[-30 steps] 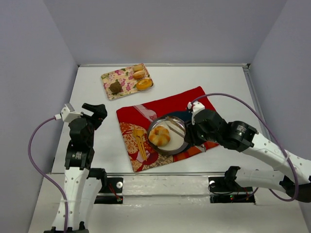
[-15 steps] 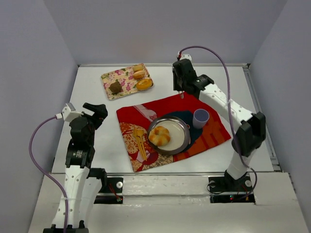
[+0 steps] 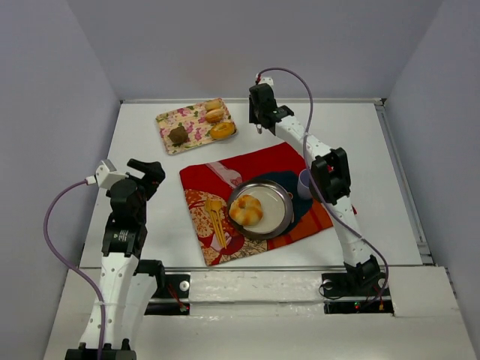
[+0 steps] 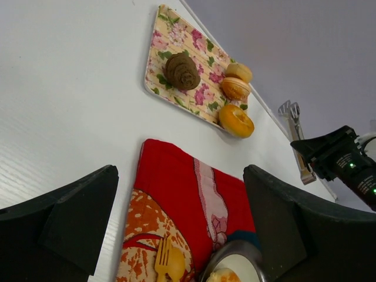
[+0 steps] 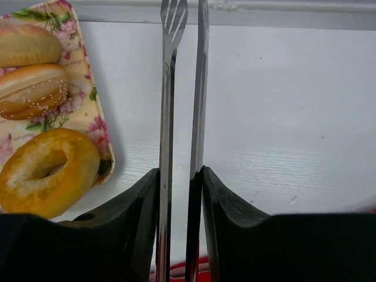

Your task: Place the bread

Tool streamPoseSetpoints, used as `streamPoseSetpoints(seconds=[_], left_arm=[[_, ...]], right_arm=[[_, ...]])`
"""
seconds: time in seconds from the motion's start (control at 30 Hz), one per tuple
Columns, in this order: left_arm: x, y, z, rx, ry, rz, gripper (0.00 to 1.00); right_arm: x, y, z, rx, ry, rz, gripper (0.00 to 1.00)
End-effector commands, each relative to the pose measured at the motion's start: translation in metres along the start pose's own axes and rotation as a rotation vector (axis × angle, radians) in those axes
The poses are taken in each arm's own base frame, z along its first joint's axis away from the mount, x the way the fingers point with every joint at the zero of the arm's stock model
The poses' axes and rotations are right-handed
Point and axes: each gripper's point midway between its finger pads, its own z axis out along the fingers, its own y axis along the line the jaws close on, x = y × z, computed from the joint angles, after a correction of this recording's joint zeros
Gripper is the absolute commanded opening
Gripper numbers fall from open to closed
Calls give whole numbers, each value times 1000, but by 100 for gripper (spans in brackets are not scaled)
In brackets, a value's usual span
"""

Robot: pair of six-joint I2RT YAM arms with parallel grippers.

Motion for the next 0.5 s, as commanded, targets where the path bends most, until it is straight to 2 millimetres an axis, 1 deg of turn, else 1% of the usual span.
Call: streamPoseSetpoints(seconds=[0.0,0.03,0.13,0.17,0.2,0.27,0.3,0.37,0.4,0.47], left_arm=[[-13,-3,4,-6,-59,4,99],[-12,-2,5,-12,-56,5,99],[-11,-1,6,-15,-53,11,99],[-12,-2,7,-16,-54,11,99],[-11,-1,7,-18,-52,12,99],[-10,0,8,-22,-51,11,99],[-10,0,8,-21,-52,11,99],[-9,0,9,-21,-46,12,99],[-9,-1,9,-18,-48,11,99],[-9,-1,10,-21,-46,12,99]], right_arm=[[-41,23,9,-66,-157,159,41],[-40,30,12,-101,-159,170,41],[-29,36,22,-127,-152,153,42],[-20,38,29,-140,-139,113,42],[-16,39,32,-147,-136,91,43],[-12,40,37,-152,-139,48,45],[-6,37,42,-143,-137,4,46],[-5,34,48,-126,-152,-27,47],[2,34,52,-131,-144,-64,48],[7,36,54,-145,-136,-86,49]])
